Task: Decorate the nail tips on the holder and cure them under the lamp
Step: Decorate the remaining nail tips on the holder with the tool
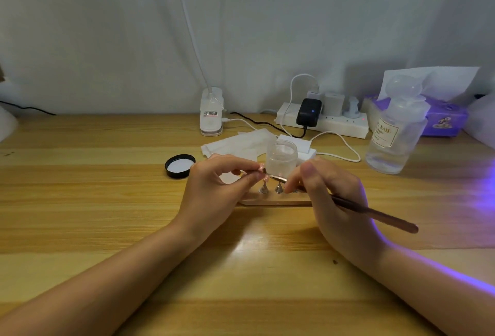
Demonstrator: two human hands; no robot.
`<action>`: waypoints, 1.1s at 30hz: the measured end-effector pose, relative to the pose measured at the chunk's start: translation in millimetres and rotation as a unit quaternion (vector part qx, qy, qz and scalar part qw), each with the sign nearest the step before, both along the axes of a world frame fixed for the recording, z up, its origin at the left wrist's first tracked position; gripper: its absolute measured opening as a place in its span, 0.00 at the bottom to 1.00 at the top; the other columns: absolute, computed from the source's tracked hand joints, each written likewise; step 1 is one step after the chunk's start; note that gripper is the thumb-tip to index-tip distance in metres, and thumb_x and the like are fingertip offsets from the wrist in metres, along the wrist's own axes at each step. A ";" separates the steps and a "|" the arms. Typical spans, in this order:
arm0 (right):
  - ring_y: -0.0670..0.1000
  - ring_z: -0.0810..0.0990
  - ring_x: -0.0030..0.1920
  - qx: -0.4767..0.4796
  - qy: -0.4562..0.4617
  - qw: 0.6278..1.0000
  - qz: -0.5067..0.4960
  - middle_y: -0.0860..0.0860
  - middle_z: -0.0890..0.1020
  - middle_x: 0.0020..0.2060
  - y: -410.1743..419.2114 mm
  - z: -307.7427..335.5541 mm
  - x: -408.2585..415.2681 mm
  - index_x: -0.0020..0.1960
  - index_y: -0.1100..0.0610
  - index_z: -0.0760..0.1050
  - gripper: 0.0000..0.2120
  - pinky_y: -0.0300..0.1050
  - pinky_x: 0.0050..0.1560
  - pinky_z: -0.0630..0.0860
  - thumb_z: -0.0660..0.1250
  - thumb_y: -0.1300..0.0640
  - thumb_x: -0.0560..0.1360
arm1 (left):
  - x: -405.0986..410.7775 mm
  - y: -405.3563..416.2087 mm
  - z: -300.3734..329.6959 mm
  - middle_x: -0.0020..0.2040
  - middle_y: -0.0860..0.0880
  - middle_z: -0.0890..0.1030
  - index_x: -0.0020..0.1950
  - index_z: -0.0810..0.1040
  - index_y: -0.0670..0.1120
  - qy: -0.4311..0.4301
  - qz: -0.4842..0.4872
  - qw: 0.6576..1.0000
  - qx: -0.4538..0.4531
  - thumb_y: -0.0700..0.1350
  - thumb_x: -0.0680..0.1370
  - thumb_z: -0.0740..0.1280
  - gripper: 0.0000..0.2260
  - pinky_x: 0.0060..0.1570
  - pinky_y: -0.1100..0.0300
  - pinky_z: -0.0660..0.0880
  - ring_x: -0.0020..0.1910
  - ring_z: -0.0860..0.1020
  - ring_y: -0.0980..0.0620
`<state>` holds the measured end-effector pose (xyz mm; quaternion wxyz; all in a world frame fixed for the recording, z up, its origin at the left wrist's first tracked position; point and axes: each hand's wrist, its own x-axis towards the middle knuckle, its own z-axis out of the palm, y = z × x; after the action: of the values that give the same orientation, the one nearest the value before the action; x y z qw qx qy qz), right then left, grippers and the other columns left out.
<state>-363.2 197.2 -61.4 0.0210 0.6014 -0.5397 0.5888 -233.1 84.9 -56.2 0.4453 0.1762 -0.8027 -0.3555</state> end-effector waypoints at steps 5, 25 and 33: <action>0.45 0.75 0.36 -0.034 0.008 0.999 -0.002 0.45 0.76 0.32 0.1 -0.7 0.1 0.33 0.58 0.75 0.20 0.45 0.40 0.72 0.53 0.52 0.78 | -0.6 0.8 1.0 0.39 0.57 0.82 0.44 0.81 0.52 0.007 -0.005 1.000 0.011 0.44 0.67 0.72 0.07 0.42 0.69 0.73 0.40 0.78 0.60; 0.44 0.76 0.36 -0.033 0.042 0.998 -0.015 0.44 0.76 0.31 -0.7 -1.7 -2.9 0.34 0.58 0.76 0.26 0.51 0.38 0.72 0.50 0.45 0.79 | -1.0 2.0 0.7 0.42 0.55 0.82 0.50 0.81 0.48 -0.001 -0.002 1.000 -0.019 0.38 0.70 0.71 0.10 0.49 0.61 0.75 0.46 0.79 0.58; 0.42 0.77 0.39 -0.019 0.036 0.999 -0.013 0.41 0.78 0.36 -3.2 0.1 -2.5 0.40 0.51 0.76 0.20 0.44 0.43 0.72 0.50 0.44 0.79 | -1.4 2.1 1.0 0.42 0.55 0.82 0.50 0.80 0.49 -0.006 -0.003 1.000 -0.022 0.38 0.71 0.70 0.10 0.48 0.62 0.74 0.46 0.78 0.59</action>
<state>-365.7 194.0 -61.3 0.0598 0.6146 -0.5352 0.5765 -234.5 87.0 -55.2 0.4429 0.1662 -0.8135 -0.3384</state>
